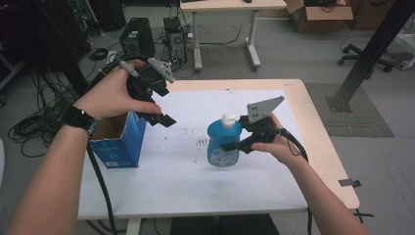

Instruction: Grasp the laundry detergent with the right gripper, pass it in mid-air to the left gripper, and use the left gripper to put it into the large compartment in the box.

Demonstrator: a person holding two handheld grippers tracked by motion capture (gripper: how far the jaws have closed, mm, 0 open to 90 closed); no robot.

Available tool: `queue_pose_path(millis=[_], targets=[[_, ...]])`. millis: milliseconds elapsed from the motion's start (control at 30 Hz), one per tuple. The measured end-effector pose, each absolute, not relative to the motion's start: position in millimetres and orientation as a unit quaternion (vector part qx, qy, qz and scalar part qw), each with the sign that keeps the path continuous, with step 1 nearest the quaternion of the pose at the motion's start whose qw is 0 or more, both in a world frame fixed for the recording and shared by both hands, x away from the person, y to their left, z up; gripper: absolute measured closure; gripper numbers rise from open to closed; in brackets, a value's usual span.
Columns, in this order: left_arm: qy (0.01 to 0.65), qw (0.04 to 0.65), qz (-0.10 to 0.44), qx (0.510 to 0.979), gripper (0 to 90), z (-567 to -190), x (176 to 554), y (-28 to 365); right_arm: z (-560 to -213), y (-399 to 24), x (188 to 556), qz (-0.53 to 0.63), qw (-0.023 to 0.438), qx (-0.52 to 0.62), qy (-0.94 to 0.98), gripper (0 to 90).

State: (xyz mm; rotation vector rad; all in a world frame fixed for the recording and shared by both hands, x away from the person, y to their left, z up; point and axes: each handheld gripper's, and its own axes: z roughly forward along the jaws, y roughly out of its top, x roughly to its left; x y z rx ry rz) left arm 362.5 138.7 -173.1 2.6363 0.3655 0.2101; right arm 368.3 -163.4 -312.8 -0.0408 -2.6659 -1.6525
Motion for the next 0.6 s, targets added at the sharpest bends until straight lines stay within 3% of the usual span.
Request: queue_pose_path(millis=[600], targets=[[0.113, 0.230, 0.075, 0.964, 2.9, -161, 358, 123, -262, -115, 389, -0.510, 0.011, 0.001, -0.860, 42.5]])
